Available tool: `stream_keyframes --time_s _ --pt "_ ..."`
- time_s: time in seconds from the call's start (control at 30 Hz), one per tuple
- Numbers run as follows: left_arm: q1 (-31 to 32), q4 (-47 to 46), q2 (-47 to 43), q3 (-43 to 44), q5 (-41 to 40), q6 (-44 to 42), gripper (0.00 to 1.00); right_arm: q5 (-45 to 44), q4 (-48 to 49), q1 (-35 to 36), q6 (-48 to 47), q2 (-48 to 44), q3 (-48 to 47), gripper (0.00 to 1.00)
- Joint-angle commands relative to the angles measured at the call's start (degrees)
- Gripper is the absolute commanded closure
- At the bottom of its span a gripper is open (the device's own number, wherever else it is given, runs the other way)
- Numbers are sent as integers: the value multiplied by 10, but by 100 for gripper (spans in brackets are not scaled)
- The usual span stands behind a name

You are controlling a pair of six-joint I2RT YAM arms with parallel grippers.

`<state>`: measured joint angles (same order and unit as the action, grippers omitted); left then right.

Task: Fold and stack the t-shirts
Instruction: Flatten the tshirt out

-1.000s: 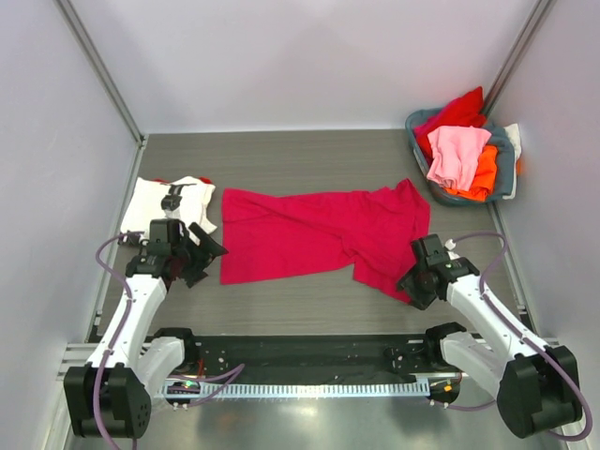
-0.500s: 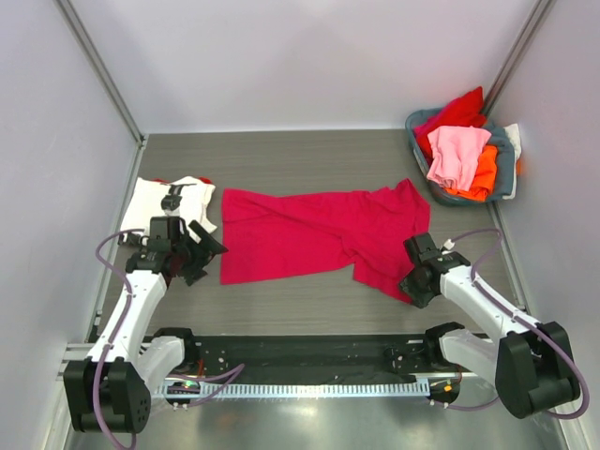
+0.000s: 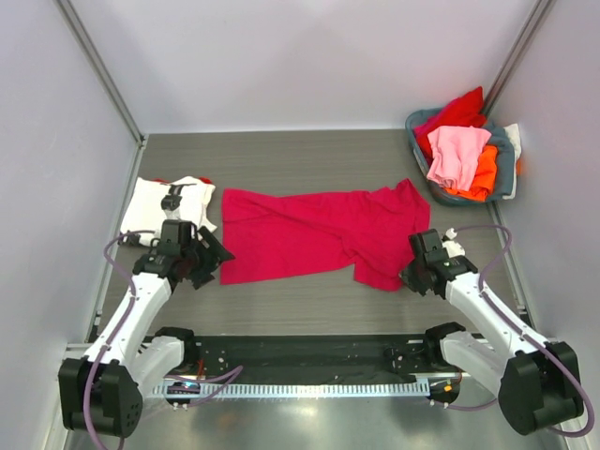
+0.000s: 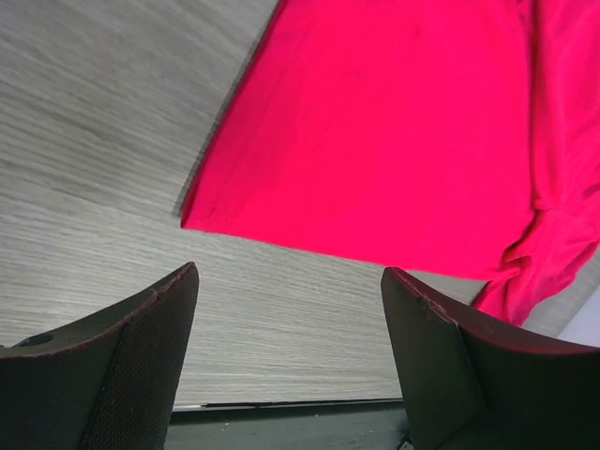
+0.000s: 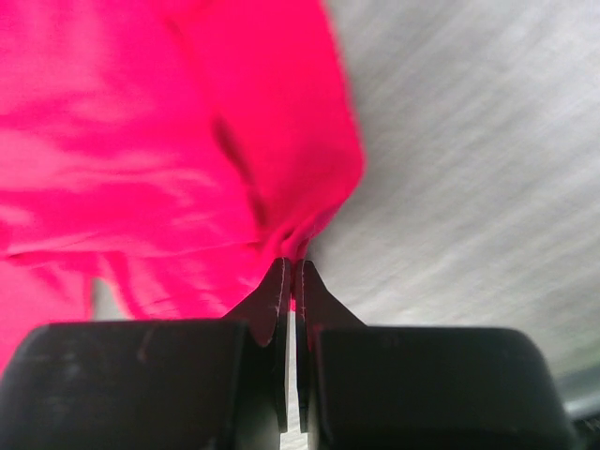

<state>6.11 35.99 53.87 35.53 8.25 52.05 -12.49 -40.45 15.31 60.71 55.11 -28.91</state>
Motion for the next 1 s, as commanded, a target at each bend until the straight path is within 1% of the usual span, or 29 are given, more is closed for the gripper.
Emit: stream_keyframes --time_s 0.0,0.17,0.27,0.3,0.43,0.53,0.57,0.83,0.97 --pt "21 -21 -2 -15 -27 21 21 17 57 2 -17 -23 -22 99" --pt "43 -31 10 -29 -61 35 30 54 88 2 -41 -31 -21 99" --pt "46 -39 18 -39 -77 41 32 71 102 2 -61 -53 -19 99" --pt "46 -44 21 -41 -96 43 33 71 104 2 -65 -60 -17 99" --pt "46 -54 50 -40 -106 43 35 68 105 2 -74 -95 -11 99" --pt "45 -67 65 -46 -116 43 38 77 109 2 -81 -115 -8 99" --pt "46 -70 69 -48 -119 44 41 78 109 3 -84 -120 -6 99" --pt "48 -99 103 -58 -113 51 42 70 108 2 -94 -155 1 99" --pt "58 -105 120 -63 -108 50 45 62 107 2 -82 -178 10 99"
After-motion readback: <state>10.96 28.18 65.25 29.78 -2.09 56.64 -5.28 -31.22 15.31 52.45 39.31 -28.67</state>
